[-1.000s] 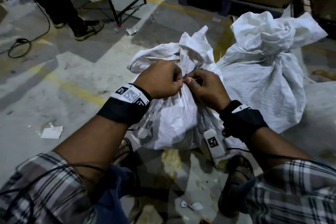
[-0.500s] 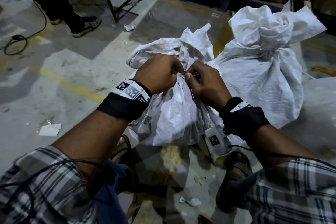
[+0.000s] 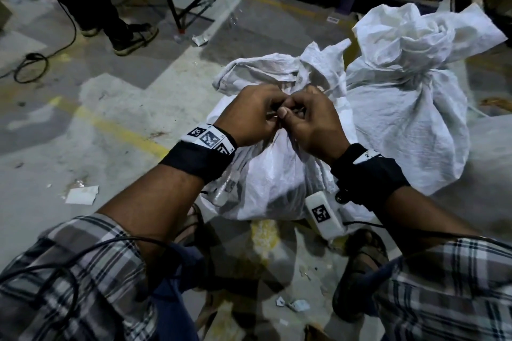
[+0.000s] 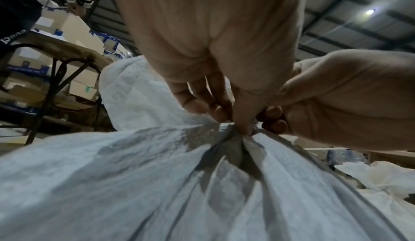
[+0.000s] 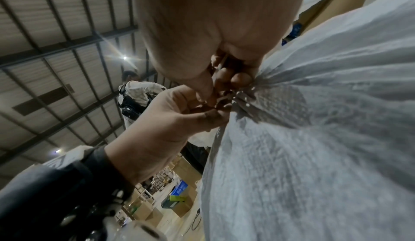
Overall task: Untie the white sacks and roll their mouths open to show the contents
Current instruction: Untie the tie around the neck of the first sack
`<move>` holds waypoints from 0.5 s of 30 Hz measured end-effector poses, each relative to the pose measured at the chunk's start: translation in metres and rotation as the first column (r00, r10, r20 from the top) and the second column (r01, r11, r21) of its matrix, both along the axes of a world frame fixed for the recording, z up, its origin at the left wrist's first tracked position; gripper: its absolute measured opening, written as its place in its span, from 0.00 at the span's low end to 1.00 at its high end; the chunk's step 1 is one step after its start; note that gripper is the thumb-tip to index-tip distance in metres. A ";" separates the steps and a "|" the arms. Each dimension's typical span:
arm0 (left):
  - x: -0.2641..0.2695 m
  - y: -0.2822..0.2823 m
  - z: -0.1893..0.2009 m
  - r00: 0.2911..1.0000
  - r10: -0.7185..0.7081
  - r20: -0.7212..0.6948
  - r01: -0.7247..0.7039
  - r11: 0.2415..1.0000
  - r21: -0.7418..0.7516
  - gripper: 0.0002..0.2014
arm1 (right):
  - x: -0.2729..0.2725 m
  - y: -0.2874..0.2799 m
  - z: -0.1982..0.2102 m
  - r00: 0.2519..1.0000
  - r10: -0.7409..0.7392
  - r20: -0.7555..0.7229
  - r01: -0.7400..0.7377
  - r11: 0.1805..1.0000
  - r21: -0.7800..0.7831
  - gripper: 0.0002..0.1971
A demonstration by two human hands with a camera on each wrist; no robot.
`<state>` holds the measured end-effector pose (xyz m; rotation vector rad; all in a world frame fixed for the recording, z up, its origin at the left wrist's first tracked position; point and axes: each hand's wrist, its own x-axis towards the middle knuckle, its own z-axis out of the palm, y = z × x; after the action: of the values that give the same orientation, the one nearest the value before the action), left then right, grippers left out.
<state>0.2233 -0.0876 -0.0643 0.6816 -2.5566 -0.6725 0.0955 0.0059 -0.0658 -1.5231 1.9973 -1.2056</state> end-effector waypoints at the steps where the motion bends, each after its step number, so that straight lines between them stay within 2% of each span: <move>1: 0.000 0.000 -0.001 1.000 0.000 -0.011 0.000 1.000 0.002 0.10 | 0.000 0.000 0.000 1.000 0.006 0.015 -0.006 1.000 0.005 0.05; 6: -0.008 0.006 -0.006 0.998 0.060 0.018 -0.061 0.997 0.040 0.20 | -0.003 0.000 -0.002 1.000 0.012 0.002 -0.012 0.999 0.053 0.04; 12: -0.007 0.004 -0.009 0.998 0.028 0.051 -0.025 0.998 -0.058 0.17 | -0.011 0.009 0.007 0.993 0.017 -0.114 -0.007 0.996 0.087 0.06; 15: -0.004 -0.003 -0.008 0.998 -0.022 0.064 0.025 0.998 -0.050 0.20 | -0.018 0.012 0.013 0.980 -0.001 -0.197 0.023 0.994 0.109 0.05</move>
<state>0.2188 -0.0903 -0.0725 0.6670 -2.6339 -0.6003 0.0772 0.0182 -0.0531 -1.6316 2.1620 -0.9620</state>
